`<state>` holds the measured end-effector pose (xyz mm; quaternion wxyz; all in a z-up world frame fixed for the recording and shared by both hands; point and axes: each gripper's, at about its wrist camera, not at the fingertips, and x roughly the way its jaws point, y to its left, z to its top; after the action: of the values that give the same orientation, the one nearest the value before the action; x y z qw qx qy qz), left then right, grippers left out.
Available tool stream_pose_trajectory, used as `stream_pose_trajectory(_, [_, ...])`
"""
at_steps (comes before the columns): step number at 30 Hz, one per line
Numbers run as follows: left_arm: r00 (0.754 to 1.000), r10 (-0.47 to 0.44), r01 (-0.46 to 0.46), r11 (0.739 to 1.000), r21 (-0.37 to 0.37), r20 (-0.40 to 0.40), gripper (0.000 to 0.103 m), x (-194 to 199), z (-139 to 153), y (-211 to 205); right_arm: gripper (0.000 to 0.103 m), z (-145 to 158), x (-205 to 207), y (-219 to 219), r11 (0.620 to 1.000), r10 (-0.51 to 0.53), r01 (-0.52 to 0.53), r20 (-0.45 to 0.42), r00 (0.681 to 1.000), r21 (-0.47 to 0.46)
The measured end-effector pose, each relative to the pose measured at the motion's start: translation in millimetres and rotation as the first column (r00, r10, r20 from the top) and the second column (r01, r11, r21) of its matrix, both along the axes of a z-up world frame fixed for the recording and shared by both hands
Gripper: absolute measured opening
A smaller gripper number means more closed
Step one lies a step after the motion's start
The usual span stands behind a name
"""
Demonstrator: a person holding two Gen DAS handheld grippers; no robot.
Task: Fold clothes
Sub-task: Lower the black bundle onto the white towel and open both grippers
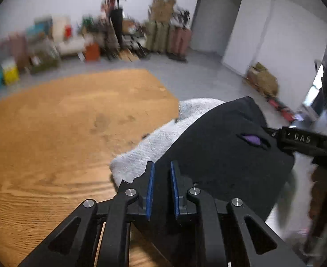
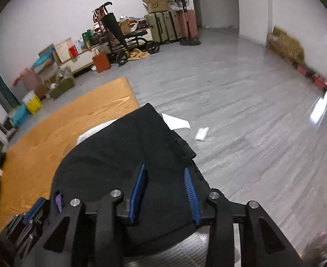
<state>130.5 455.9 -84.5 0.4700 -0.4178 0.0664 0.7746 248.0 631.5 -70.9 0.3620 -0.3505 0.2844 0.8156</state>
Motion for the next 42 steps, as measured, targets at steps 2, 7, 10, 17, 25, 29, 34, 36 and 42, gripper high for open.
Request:
stream_pose_trajectory(2, [0.985, -0.002, 0.0, 1.0, 0.011, 0.173, 0.015, -21, 11, -14, 0.032, 14, 12, 0, 0.999, 0.005, -0.007, -0.056, 0.998, -0.036])
stream_pose_trajectory(7, [0.959, -0.036, 0.026, 0.999, 0.037, 0.281, 0.015, -9, 50, -26, 0.037, 54, 14, -60, 0.972, 0.22, -0.212, -0.075, 0.973, 0.097])
stream_pose_trajectory(10, [0.941, -0.116, 0.127, 0.992, -0.016, 0.317, 0.015, 11, 33, -10, 0.036, 35, 2, -82, 0.952, 0.291, -0.293, 0.035, 0.956, 0.085])
stream_pose_trajectory(17, [0.928, -0.102, 0.134, 0.989, -0.064, 0.359, 0.014, 14, 14, -1, 0.034, 11, -9, -107, 0.936, 0.279, -0.316, 0.223, 0.934, 0.152])
stream_pose_trajectory(25, [0.938, -0.141, 0.162, 0.986, -0.039, 0.318, 0.014, 26, 38, -19, 0.038, 50, -21, -127, 0.898, 0.341, -0.403, 0.297, 0.892, 0.178])
stream_pose_trajectory(29, [0.941, -0.153, 0.186, 0.979, -0.083, 0.301, 0.014, 34, 19, -3, 0.038, 16, -14, -104, 0.935, 0.31, -0.346, 0.297, 0.903, 0.074])
stream_pose_trajectory(34, [0.953, -0.143, 0.172, 0.981, -0.093, 0.266, 0.014, 39, 14, -5, 0.038, 13, 16, -96, 0.965, 0.26, -0.264, 0.138, 0.956, 0.007])
stream_pose_trajectory(36, [0.96, -0.132, 0.16, 0.982, -0.098, 0.249, 0.015, 43, 23, -14, 0.04, 26, 34, -105, 0.967, 0.249, -0.253, 0.093, 0.964, 0.027])
stream_pose_trajectory(42, [0.974, -0.121, 0.136, 0.989, -0.066, 0.194, 0.056, 58, 51, -41, 0.055, 71, 66, -130, 0.961, 0.244, -0.243, 0.009, 0.97, 0.135])
